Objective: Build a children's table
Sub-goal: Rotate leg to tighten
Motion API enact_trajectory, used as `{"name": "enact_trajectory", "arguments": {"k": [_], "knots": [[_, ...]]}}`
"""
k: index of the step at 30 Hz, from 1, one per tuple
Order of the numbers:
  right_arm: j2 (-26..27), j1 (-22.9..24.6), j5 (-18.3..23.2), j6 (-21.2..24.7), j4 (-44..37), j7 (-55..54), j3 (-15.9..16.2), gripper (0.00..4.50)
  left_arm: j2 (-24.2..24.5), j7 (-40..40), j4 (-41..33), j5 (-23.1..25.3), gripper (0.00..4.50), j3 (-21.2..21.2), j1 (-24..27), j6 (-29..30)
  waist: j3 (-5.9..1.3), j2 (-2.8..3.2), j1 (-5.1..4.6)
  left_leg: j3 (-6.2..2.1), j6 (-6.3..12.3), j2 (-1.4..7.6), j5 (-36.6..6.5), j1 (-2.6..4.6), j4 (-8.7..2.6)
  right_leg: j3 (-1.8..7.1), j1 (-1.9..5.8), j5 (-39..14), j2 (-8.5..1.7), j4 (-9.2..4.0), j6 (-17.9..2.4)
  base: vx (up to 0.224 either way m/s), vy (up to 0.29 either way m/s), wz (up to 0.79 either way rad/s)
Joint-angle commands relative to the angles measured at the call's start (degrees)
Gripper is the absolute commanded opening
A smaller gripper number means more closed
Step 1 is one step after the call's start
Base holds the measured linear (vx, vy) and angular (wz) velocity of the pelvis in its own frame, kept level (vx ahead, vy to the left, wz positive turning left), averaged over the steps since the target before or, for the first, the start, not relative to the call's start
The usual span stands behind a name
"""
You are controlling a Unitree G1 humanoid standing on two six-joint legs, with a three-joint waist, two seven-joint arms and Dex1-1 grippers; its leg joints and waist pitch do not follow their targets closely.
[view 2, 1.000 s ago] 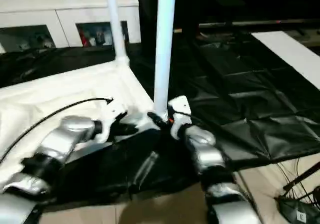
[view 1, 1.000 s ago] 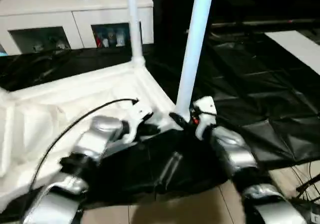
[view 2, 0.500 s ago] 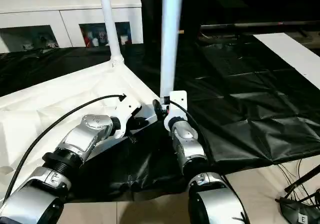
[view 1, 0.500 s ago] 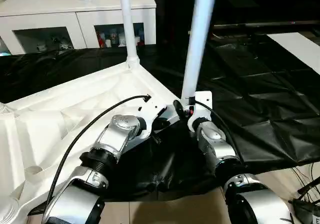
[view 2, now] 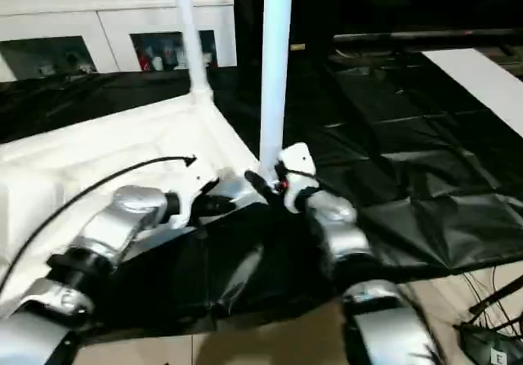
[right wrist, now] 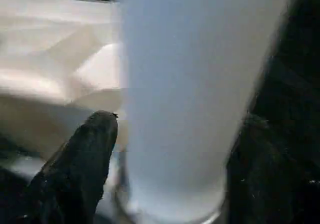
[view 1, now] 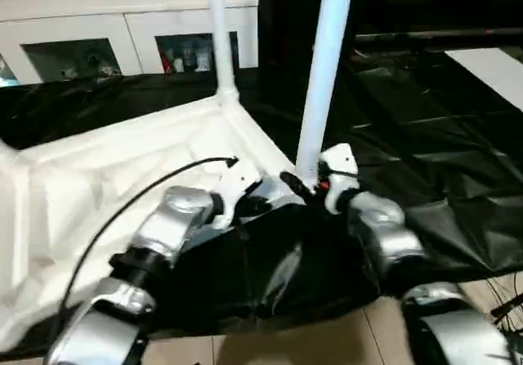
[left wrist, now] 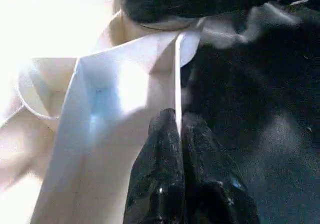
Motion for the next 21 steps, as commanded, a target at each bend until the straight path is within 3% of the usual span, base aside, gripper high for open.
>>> {"name": "enact_trajectory", "arguments": {"k": [1,3,6,11,21], "knots": [[-2.8,2.0,2.8,2.8,-4.6,12.2,2.1,3.81,3.0,-9.0,-1.7,-1.7,0.00,-2.4,3.5,-0.6,-3.41,-0.34,0.29,0.17,6.14,0.94,-10.1,-0.12,-3.13,1.76,3.19,-3.4,-2.23,-3.14,-14.8,0.000,0.000,0.00],[-3.9,2.6,4.1,4.2,-6.0,15.8,2.6,3.81,4.2,-12.6,-4.1,-3.4,0.00,-2.7,4.6,0.1,-3.47,-0.26,0.47,0.26,7.31,1.02,-8.7,-0.15,-2.97,1.62,3.40,-0.2,-2.00,-2.69,-16.3,0.000,0.000,0.00],[-4.8,3.0,4.8,5.6,-7.4,18.6,3.0,3.81,5.6,-15.4,-6.4,-4.5,0.00,-3.3,5.2,2.1,-3.35,-0.16,0.52,0.44,7.09,1.24,-10.2,0.22,-3.06,1.61,3.03,-2.1,-2.15,-2.82,-17.2,0.000,0.000,0.00],[-6.4,3.6,6.3,8.6,-10.6,25.9,4.2,3.81,7.8,-19.0,-8.6,-5.3,0.00,-4.3,5.8,4.4,-3.04,-0.36,0.79,0.42,5.16,1.30,-12.6,0.28,-3.36,1.85,2.90,-7.6,-2.35,-3.21,-15.7,0.000,0.000,0.00],[-9.1,3.8,3.8,8.9,-11.1,30.2,6.6,3.81,8.3,-19.3,-9.0,-4.9,0.00,-4.2,5.7,4.8,-3.29,-0.75,1.52,0.47,5.42,1.04,-9.0,0.27,-2.91,1.87,3.09,-5.0,-2.33,-2.83,-15.6,0.000,0.000,0.00]]}}
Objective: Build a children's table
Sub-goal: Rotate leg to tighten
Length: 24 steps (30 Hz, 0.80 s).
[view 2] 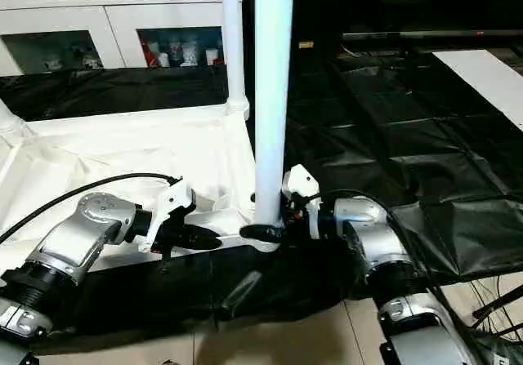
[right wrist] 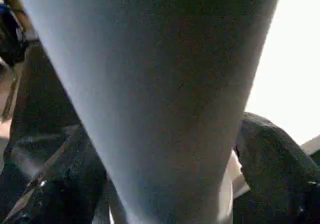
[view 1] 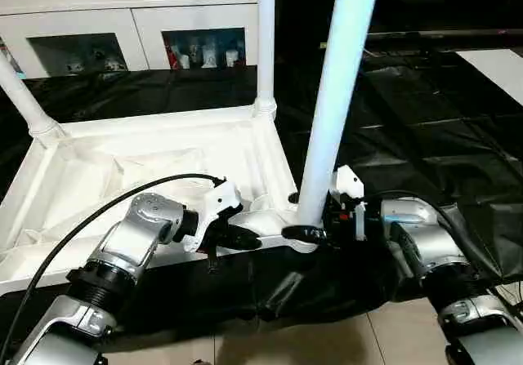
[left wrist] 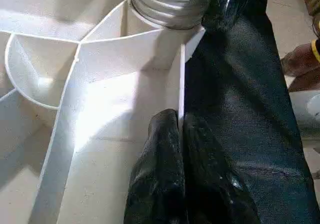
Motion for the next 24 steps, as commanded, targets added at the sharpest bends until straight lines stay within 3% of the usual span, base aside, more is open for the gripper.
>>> {"name": "enact_trajectory", "arguments": {"k": [1,5,16,24], "knots": [[-0.7,0.4,-0.7,0.3,-0.9,0.8,0.7,3.81,0.5,-1.3,0.1,-0.2,0.00,-1.3,0.7,1.3,-3.48,-0.50,0.13,0.25,5.42,1.07,-9.0,0.38,-3.11,1.82,3.16,-5.1,-2.32,-2.91,-15.5,0.000,0.000,0.00],[-0.8,0.4,-0.6,0.5,-0.9,0.9,0.7,3.81,0.6,-1.3,0.1,-0.2,0.00,-1.3,0.8,1.3,-3.51,-0.51,0.14,0.25,5.51,1.09,-8.9,0.40,-3.06,1.80,3.13,-5.2,-2.25,-2.88,-15.5,0.000,0.000,0.00],[-0.6,0.3,-2.1,-0.4,0.6,-0.1,1.3,2.89,0.9,-1.3,-0.7,-0.2,0.00,-1.4,1.4,1.8,-3.61,-0.63,0.18,0.23,5.78,1.04,-8.5,0.39,-2.93,1.76,3.21,-4.0,-2.19,-2.67,-15.8,0.000,0.000,0.00],[-0.4,0.3,-2.2,-0.6,1.3,-0.9,1.1,2.73,0.8,-1.1,-0.9,-0.3,0.00,-1.4,1.5,2.2,-3.59,-0.62,0.17,0.20,5.43,1.01,-9.0,0.40,-2.88,1.78,3.22,-5.0,-2.20,-2.69,-15.6,0.000,0.000,0.00]]}}
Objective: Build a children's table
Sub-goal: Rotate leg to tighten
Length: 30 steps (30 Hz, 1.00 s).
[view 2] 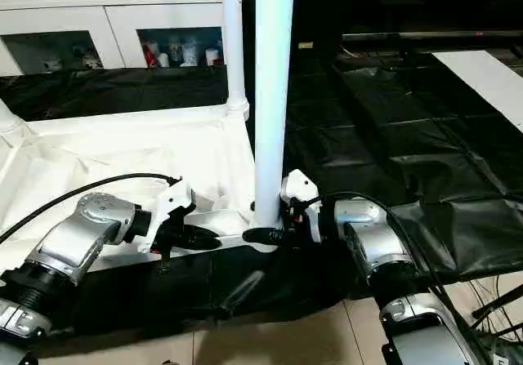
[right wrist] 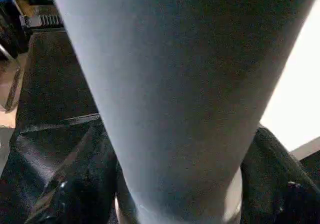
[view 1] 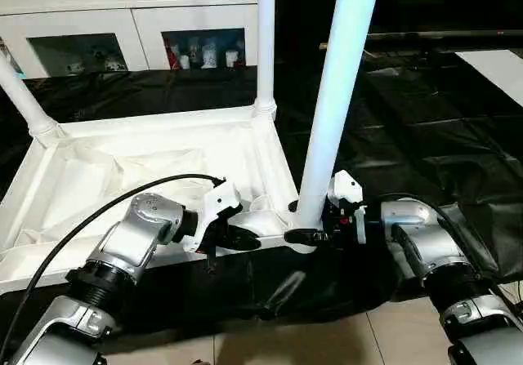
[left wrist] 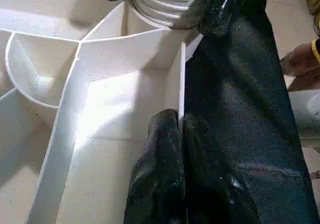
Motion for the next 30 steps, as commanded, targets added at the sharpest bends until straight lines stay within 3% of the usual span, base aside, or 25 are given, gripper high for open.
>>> {"name": "enact_trajectory", "arguments": {"k": [1,6,10,12,13,16,18,19,21,23,25,30], "knots": [[-0.2,0.4,-1.4,-0.5,1.4,-1.4,-0.1,2.72,0.5,-1.2,-0.3,-0.3,0.00,-1.3,1.3,1.4,-3.51,-0.56,0.13,0.22,5.01,1.00,-9.7,0.37,-3.12,1.77,3.17,-5.8,-2.22,-3.02,-15.4,0.000,0.000,0.00],[2.1,1.1,-0.5,-0.1,2.8,-6.9,-2.3,2.72,-0.4,0.7,0.7,-0.2,0.00,-0.5,1.2,0.8,-3.37,-0.55,-0.05,0.15,4.17,0.98,-11.2,0.33,-3.25,1.84,3.07,-8.0,-2.25,-3.21,-14.9,0.000,0.000,0.00],[5.2,1.6,0.3,0.5,4.0,-14.0,-4.3,2.72,-2.2,4.7,2.4,0.4,0.00,0.6,0.8,0.1,-3.05,-0.65,-0.90,-0.13,2.00,0.86,-15.0,0.52,-3.69,1.93,2.88,-14.7,-2.36,-3.89,-12.9,0.000,0.000,0.00],[7.5,1.6,0.0,0.5,5.4,-19.8,-5.4,2.72,-3.8,8.4,4.2,1.2,0.00,1.2,0.1,-0.1,-2.74,-0.55,-1.32,-0.19,1.19,0.75,-17.1,0.57,-3.89,1.91,2.61,-18.3,-2.30,-4.33,-12.0,0.000,0.000,0.00],[11.1,0.7,-0.7,0.6,8.6,-29.7,-6.8,2.72,-6.3,14.1,6.8,2.8,0.00,1.5,-1.0,0.2,-2.68,-0.21,-1.61,-0.32,0.65,0.69,-18.7,0.53,-3.97,1.95,2.39,-21.5,-2.48,-4.50,-11.0,0.000,0.000,0.00],[14.6,-1.3,-2.0,0.7,12.8,-41.9,-8.3,2.72,-9.8,21.8,10.2,4.2,0.00,2.4,-2.9,1.4,-2.37,-0.29,-2.01,-0.56,-1.17,0.55,-21.6,1.09,-4.17,1.87,2.01,-26.4,-2.41,-5.15,-9.2,0.000,0.000,0.00],[16.0,-2.4,-2.4,1.0,14.5,-46.8,-9.1,2.72,-11.6,25.1,11.7,4.5,0.00,3.0,-3.9,1.8,-2.38,-0.37,-2.08,-0.69,-1.21,0.45,-22.8,1.18,-4.15,1.71,2.02,-28.4,-2.45,-5.42,-8.3,0.000,0.000,0.00],[18.1,-3.9,-2.1,1.5,16.9,-52.9,-10.6,2.72,-14.4,31.2,14.3,4.7,0.00,4.7,-5.6,2.7,-2.21,-0.28,-2.24,-0.61,-1.25,0.26,-24.6,1.60,-4.04,1.62,1.43,-31.7,-2.39,-6.03,-7.0,0.000,0.000,0.00],[19.1,-4.7,-1.9,1.4,18.1,-55.6,-11.2,2.72,-15.7,33.1,15.2,4.9,0.00,5.0,-6.3,2.9,-2.26,-0.39,-2.40,-0.86,-1.19,0.13,-25.5,1.61,-4.06,1.31,1.50,-33.9,-2.45,-6.38,-5.8,0.000,0.000,0.00],[22.9,-7.4,0.7,0.9,21.5,-61.6,-14.2,2.72,-19.0,38.6,18.4,6.0,0.00,5.5,-8.6,2.2,-2.51,-0.49,-2.30,-0.85,-0.76,0.22,-25.4,1.75,-4.17,1.22,1.48,-32.5,-2.41,-6.58,-5.5,0.000,0.000,0.00],[24.3,-8.5,-0.7,0.0,23.0,-63.8,-13.7,2.72,-20.0,40.2,20.0,6.7,0.00,5.3,-9.5,1.5,-2.34,-0.30,-2.24,-0.85,-0.59,0.17,-26.4,1.92,-4.33,1.01,1.23,-32.1,-2.30,-6.90,-5.4,0.000,0.000,0.00],[25.7,-9.1,-2.9,-2.0,23.9,-62.3,-12.3,2.72,-19.6,37.9,20.5,7.5,0.00,3.9,-9.6,0.4,-2.43,-0.37,-2.19,-1.05,-0.17,0.48,-27.0,1.45,-4.94,1.01,1.72,-28.9,-2.50,-6.78,-5.9,0.000,0.000,0.00]]}}
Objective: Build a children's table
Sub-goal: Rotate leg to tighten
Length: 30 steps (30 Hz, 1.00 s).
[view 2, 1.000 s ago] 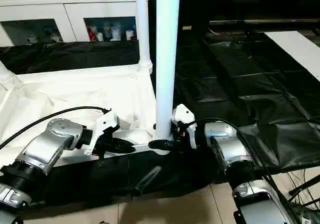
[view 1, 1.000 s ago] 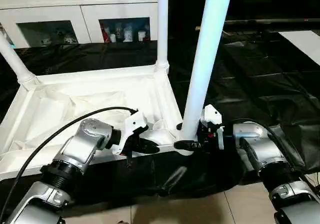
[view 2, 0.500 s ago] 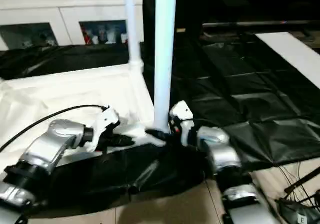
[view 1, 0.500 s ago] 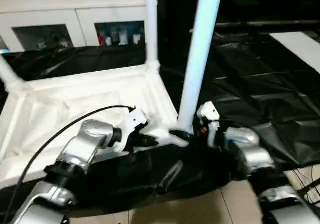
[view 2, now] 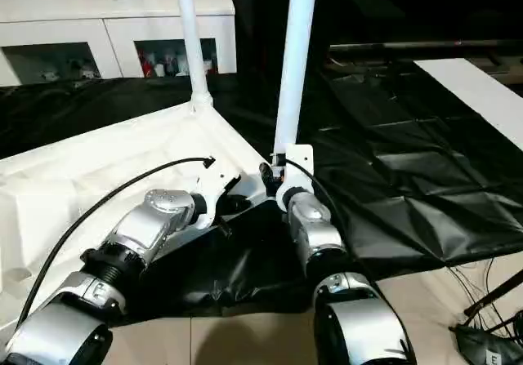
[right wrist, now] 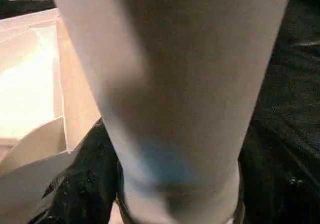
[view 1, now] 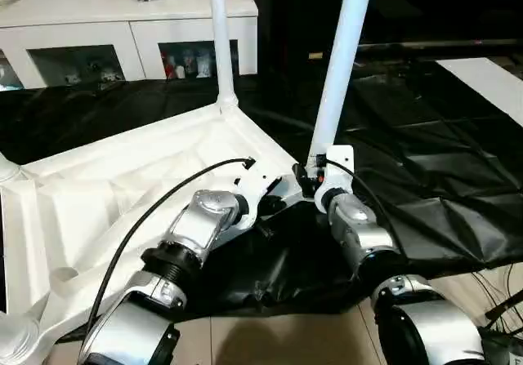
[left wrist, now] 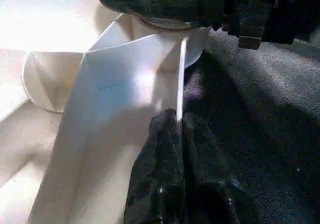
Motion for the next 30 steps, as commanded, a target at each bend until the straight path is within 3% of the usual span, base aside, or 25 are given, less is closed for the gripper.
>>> {"name": "enact_trajectory", "arguments": {"k": [1,3,4,6,9,11,13,18,19,22,25,27,30], "knots": [[5.3,0.7,-0.6,0.6,2.3,3.6,2.7,3.07,-0.4,3.9,2.8,1.1,0.00,0.1,0.3,-0.3,-2.28,-0.35,-0.21,-0.66,0.28,0.64,-27.2,0.73,-4.86,1.12,0.56,-28.5,-2.41,-5.36,-6.5,0.000,0.000,0.00],[5.0,0.9,-0.5,-0.5,2.1,4.3,2.4,3.44,0.3,2.8,2.3,1.3,0.00,-0.5,0.8,-0.5,-2.24,-0.34,-0.23,-0.61,0.55,0.59,-27.4,0.75,-4.83,1.20,0.48,-29.0,-2.50,-5.43,-6.7,0.000,0.000,0.00],[4.4,0.9,-0.8,-2.3,1.9,5.0,2.1,3.51,1.1,1.4,2.0,1.7,0.00,-1.0,1.3,-0.9,-2.22,-0.06,-0.27,-0.67,0.64,0.55,-27.7,0.66,-4.84,1.20,0.45,-29.8,-2.65,-5.50,-6.5,0.000,0.000,0.00],[3.8,0.9,-1.1,-3.1,1.6,4.9,2.1,3.77,1.7,0.1,1.7,2.1,0.00,-1.4,1.7,-1.0,-2.29,-0.38,-0.60,-0.81,0.70,0.49,-26.7,0.11,-4.98,1.06,0.95,-30.2,-2.69,-5.47,-6.0,0.000,0.000,0.00],[1.8,1.2,-2.0,-4.2,0.4,6.6,2.9,3.96,3.1,-2.3,0.6,2.5,0.00,-2.5,2.6,-0.7,-2.33,-0.31,-0.73,-0.59,0.94,0.66,-25.5,0.33,-4.94,1.30,0.64,-28.5,-2.59,-5.36,-7.1,0.000,0.000,0.00],[-0.7,1.7,-3.3,-4.5,-1.7,10.2,4.7,4.08,4.6,-4.8,-0.7,2.7,0.00,-3.7,3.3,-0.4,-2.49,-0.31,-0.63,-0.53,1.19,0.72,-24.2,0.07,-4.91,1.36,0.95,-26.1,-2.54,-5.04,-7.9,0.000,0.000,0.00],[-2.3,2.0,-3.7,-4.9,-2.9,13.1,5.6,4.08,5.5,-6.2,-1.4,2.7,0.00,-4.3,3.6,0.1,-2.84,-0.38,-0.35,-0.20,1.97,0.91,-20.7,-0.17,-4.69,1.64,1.14,-20.5,-2.51,-4.48,-9.7,0.000,0.000,0.00],[-9.1,4.3,-2.3,-4.8,-10.1,29.3,7.4,4.08,9.4,-12.8,-4.3,2.5,0.00,-6.5,4.9,0.9,-3.10,-0.33,-0.18,0.09,3.64,1.04,-16.2,-0.68,-4.33,1.61,1.66,-14.8,-2.35,-3.72,-11.8,0.011,-0.003,0.00],[-10.2,4.9,-2.1,-4.7,-11.4,32.3,7.8,4.08,10.1,-14.2,-5.1,2.4,0.00,-6.7,5.2,1.0,-3.24,-0.33,-0.03,0.23,4.37,1.10,-14.1,-0.65,-4.02,1.64,1.81,-11.2,-2.29,-3.32,-12.8,0.055,-0.014,0.00],[-15.4,7.9,-0.5,-2.2,-16.6,46.0,11.3,4.08,13.6,-21.2,-7.6,1.6,0.00,-7.8,6.6,-3.6,-3.48,-0.12,0.22,0.14,6.07,1.13,-11.0,-0.92,-3.72,1.55,2.32,-5.6,-2.10,-2.63,-14.4,0.061,-0.006,-0.01],[-19.4,10.6,1.0,-0.6,-20.5,56.8,14.2,4.08,16.5,-26.7,-9.7,-0.1,0.00,-8.1,7.7,-6.2,-3.75,-0.15,1.00,0.53,8.08,1.17,-6.8,-0.54,-3.06,1.45,2.28,3.9,-1.68,-1.60,-17.7,0.062,0.007,0.01],[-20.5,10.9,1.3,-1.2,-21.3,59.4,14.1,4.08,18.8,-31.5,-11.9,-1.3,0.00,-8.6,8.5,-6.0,-3.60,-0.16,1.22,0.51,8.29,1.40,-8.0,-0.56,-3.20,1.38,2.30,2.1,-1.96,-1.58,-17.8,0.026,0.007,0.00],[-20.8,10.6,1.8,-0.4,-22.3,61.1,13.3,4.08,20.7,-34.9,-14.1,-2.4,0.00,-8.9,9.1,-5.1,-3.42,-0.13,1.06,0.55,7.10,1.49,-10.0,-0.40,-3.46,1.47,2.21,-2.2,-2.10,-1.88,-17.4,0.000,0.000,0.00]]}}
